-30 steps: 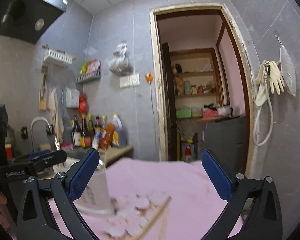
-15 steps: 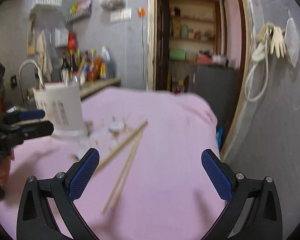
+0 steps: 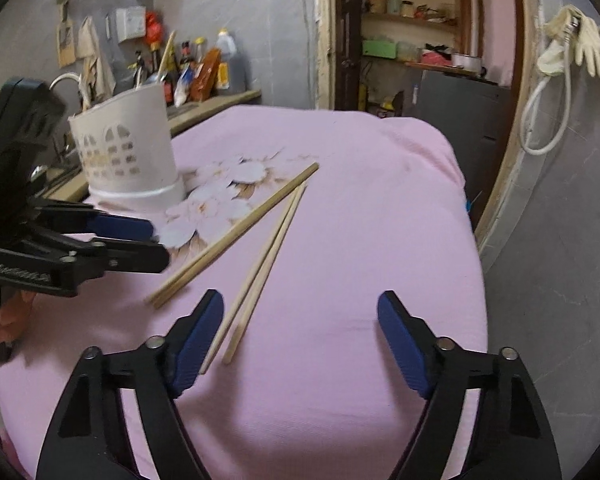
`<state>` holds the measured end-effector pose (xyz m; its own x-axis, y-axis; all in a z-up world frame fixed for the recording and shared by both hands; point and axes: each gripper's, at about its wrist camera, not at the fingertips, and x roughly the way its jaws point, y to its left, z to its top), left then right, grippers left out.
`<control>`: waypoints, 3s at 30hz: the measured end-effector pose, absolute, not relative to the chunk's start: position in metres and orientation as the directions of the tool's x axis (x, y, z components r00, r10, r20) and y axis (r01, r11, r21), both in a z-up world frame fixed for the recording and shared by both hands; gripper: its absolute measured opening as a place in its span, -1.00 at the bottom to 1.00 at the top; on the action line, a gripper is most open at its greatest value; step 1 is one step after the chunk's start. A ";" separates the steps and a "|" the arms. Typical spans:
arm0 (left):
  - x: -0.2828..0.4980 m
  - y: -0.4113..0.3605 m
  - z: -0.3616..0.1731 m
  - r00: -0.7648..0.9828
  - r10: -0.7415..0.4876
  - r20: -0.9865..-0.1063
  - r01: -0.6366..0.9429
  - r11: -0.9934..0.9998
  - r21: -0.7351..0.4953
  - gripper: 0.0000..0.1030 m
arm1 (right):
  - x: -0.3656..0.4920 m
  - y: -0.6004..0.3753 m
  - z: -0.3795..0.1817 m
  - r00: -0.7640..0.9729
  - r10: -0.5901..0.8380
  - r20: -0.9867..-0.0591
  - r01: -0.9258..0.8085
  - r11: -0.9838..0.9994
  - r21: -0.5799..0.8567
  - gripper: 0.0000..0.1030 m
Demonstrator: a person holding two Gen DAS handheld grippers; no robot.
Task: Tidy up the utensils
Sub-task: 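Move both tools back to the wooden chopsticks on the cloth, then grasp a wooden chopstick with the left tool while the right tool grasps another, then lift both chopsticks and lower them into the white holder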
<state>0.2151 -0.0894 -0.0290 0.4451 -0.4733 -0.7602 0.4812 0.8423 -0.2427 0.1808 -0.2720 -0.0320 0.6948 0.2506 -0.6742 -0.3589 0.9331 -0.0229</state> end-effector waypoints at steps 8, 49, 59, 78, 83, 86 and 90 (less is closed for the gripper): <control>0.217 -0.098 -0.034 0.441 -0.409 -0.799 0.501 0.851 -0.159 -0.39 | 0.187 -0.258 -0.046 0.639 0.212 -0.739 -0.392 0.917 -0.075 0.11; 0.228 -0.075 -0.027 0.485 -0.281 -0.828 0.356 0.929 -0.106 -0.65 | 0.253 -0.266 -0.039 0.550 0.242 -0.799 -0.366 0.930 0.030 -0.73; 0.268 -0.083 -0.030 0.439 -0.262 -0.859 0.344 0.933 -0.109 -0.42 | 0.291 -0.228 -0.048 0.531 0.187 -0.827 -0.450 0.889 -0.087 -0.65; 0.202 -0.063 0.008 0.679 -0.392 -0.621 0.346 0.917 -0.200 -0.95 | 0.220 -0.267 0.004 0.774 0.328 -0.541 -0.323 0.940 0.108 -0.94; 0.175 -0.049 0.038 0.836 -0.394 -0.382 0.332 0.918 -0.218 -0.95 | 0.178 -0.254 0.035 0.891 0.358 -0.278 -0.350 0.933 0.080 -0.94; 0.158 -0.038 0.058 0.898 -0.361 -0.251 0.320 0.928 -0.192 -0.95 | 0.163 -0.241 0.054 0.919 0.373 -0.129 -0.370 0.928 0.046 -0.94; 0.153 -0.022 0.078 0.937 -0.327 -0.125 0.298 0.932 -0.205 -0.95 | 0.158 -0.222 0.079 0.913 0.407 0.036 -0.408 0.912 0.041 -0.94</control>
<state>0.1530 -0.0215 0.0781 0.9367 -0.3270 -0.1250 0.2980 0.9322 -0.2052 0.1583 -0.2220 0.0792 0.9129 0.4066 0.0357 -0.4078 0.9122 0.0406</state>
